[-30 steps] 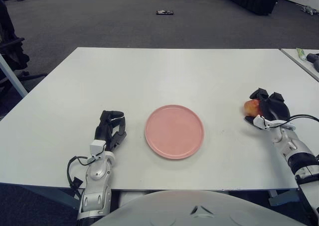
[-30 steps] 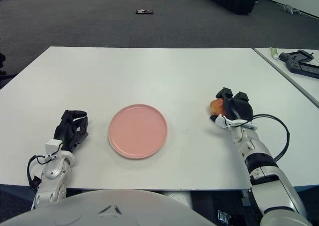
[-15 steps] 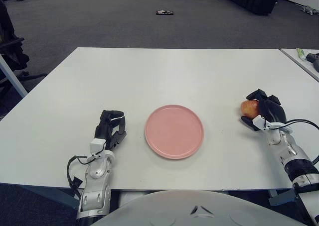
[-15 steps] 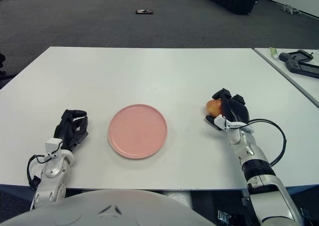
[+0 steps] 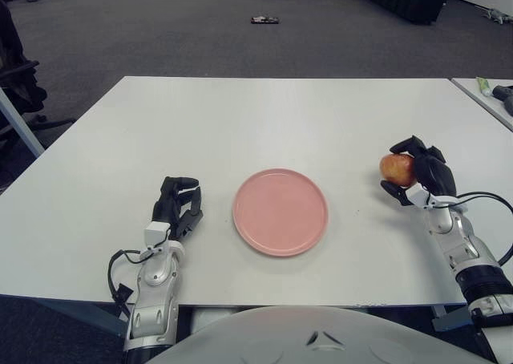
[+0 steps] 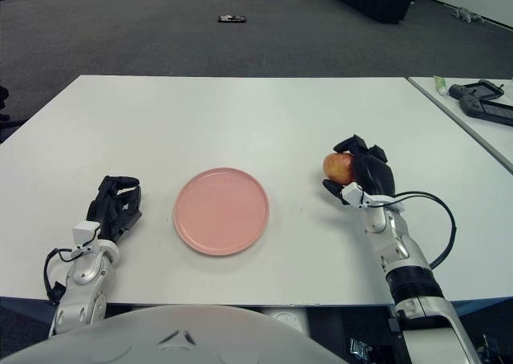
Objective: Put the apple into the plate.
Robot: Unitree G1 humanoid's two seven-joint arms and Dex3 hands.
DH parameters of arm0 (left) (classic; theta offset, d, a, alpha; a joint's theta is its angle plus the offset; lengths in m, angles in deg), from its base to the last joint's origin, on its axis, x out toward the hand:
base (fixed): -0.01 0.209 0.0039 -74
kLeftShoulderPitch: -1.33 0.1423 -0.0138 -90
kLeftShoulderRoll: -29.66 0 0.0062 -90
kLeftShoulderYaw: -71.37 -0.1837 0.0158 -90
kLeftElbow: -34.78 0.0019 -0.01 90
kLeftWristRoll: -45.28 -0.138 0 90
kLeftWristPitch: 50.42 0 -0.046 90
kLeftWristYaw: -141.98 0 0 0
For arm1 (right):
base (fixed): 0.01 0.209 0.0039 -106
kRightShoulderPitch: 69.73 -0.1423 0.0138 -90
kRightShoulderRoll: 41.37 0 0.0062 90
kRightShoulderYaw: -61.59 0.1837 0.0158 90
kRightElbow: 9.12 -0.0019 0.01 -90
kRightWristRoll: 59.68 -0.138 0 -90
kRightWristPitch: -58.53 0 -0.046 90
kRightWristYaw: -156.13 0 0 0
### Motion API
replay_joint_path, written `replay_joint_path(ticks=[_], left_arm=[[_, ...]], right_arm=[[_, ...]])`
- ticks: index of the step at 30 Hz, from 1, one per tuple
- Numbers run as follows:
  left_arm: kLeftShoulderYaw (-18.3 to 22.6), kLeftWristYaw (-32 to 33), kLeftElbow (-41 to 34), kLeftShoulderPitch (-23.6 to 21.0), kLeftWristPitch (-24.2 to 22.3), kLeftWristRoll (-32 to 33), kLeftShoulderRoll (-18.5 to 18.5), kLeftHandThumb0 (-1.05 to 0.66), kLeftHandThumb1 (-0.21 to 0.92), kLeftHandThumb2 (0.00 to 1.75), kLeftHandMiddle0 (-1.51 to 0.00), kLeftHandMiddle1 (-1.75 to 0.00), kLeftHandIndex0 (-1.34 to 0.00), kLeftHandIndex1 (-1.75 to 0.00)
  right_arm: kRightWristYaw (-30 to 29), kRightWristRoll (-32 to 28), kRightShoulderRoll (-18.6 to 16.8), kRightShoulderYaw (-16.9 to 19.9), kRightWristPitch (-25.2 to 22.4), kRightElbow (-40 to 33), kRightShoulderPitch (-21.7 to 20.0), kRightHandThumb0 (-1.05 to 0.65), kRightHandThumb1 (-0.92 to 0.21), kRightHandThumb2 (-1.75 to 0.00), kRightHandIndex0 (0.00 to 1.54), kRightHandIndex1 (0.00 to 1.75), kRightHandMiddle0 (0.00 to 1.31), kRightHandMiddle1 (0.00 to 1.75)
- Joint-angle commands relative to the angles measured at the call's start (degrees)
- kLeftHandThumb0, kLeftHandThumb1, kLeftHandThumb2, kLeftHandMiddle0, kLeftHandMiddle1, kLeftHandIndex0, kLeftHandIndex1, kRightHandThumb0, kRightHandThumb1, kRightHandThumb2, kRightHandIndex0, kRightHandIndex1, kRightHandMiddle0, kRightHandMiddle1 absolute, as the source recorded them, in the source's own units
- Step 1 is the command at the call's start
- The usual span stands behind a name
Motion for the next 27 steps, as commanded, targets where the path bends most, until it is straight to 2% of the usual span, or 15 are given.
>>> replay_joint_path(ticks=[1, 4, 12, 17, 27], left_arm=[[0.2, 0.4, 1.5, 0.0, -1.7, -0.2, 0.0, -0.35, 0.92, 0.53, -0.40, -1.35, -0.20, -1.75], [0.3, 0.2, 1.8, -0.1, -0.9, 0.0, 0.1, -0.35, 0.92, 0.53, -0.40, -1.35, -0.20, -1.75], [0.2, 0.3, 2.7, -0.8, -0.7, -0.2, 0.1, -0.35, 0.92, 0.53, -0.39, -1.35, -0.20, -1.75], [0.3, 0.5, 2.3, -1.1, -2.2, -0.3, 0.1, -0.35, 0.92, 0.53, -0.40, -1.34, -0.19, -1.75], [0.3, 1.4, 2.6, -1.4, -2.0, -0.8, -0.3, -0.35, 0.90, 0.56, -0.41, -1.35, -0.21, -1.75]], right_arm=[[1.3, -0.3, -1.0, 1.7, -1.9, -6.8, -1.1, -0.49, -0.27, -1.38, 1.27, 1.75, 0.65, 1.75], [2.7, 0.2, -1.9, 1.6, -3.2, -10.9, -1.8, -0.49, -0.26, -1.38, 1.27, 1.75, 0.65, 1.75], [5.8, 0.1, -3.3, 0.7, -2.0, -12.2, -4.6, -0.50, -0.25, -1.40, 1.27, 1.75, 0.66, 1.75], [9.6, -1.2, -5.3, -2.3, 1.3, -11.5, -10.1, -0.50, -0.24, -1.41, 1.28, 1.75, 0.67, 1.75], [17.9, -2.2, -8.4, -8.0, 6.6, -14.6, -13.8, -0.50, -0.23, -1.42, 1.29, 1.75, 0.68, 1.75]])
